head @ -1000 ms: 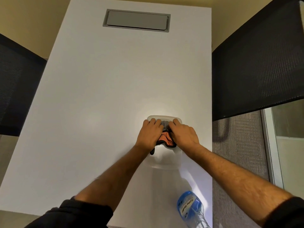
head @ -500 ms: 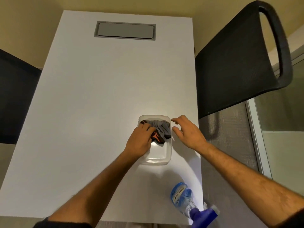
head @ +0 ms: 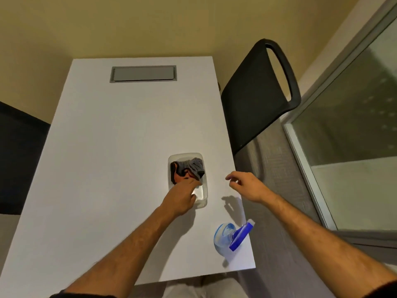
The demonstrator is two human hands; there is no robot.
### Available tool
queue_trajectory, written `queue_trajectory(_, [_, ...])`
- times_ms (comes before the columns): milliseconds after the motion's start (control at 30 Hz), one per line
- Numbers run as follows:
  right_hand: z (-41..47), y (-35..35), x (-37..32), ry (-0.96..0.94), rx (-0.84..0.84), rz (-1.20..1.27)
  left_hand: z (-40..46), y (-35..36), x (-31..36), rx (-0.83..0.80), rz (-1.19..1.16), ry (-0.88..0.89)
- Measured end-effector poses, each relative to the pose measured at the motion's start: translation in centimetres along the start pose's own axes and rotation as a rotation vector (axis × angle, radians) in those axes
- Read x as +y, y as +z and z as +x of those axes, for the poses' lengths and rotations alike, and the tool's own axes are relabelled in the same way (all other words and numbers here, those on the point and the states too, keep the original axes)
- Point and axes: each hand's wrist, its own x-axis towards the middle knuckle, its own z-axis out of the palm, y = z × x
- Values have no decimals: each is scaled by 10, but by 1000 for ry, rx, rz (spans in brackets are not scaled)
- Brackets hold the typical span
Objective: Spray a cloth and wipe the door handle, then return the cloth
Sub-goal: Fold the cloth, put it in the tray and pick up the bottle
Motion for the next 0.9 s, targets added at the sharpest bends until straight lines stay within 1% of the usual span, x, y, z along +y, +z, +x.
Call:
queue_trajectory(100, [-29, 4, 14, 56, -32, -10, -24, 18, 19, -107, -58, -60])
queue_trajectory(267, [-71, 22, 32, 74, -285, -98, -64, 59, 56, -261, -140, -184])
queue_trajectory(333, [-84, 34, 36, 58, -347, -98, -75, 75, 66, -310, -151, -223])
queue_trajectory(400, [-95, 44, 37, 33, -375, -86, -83, 85, 77, -351, -199, -263])
queue_trajectory(467, [-104, 54, 38, 15, -362, -31, -89, 94, 89, -365, -250, -304])
queue_trajectory(533, [-111, 61, 39, -3, -324, 43, -93, 102, 98, -346, -330, -340])
queue_trajectory(600, [-114, 68, 39, -9, -285, 107, -94, 111, 101, -281, -395, -333])
queue_trajectory(667, [-116, 75, 41, 9, -251, 153, -90, 134, 89, -202, -451, -334])
queue_trajectory(767, [-119, 84, 40, 42, -180, 194, -95, 120, 111, -108, -513, -343])
queue_trajectory(833, [-120, 87, 39, 79, -143, 233, -96, 116, 115, -83, -550, -333])
queue_trajectory(900, [-120, 88, 36, 65, -131, 243, -97, 112, 114, -83, -549, -325])
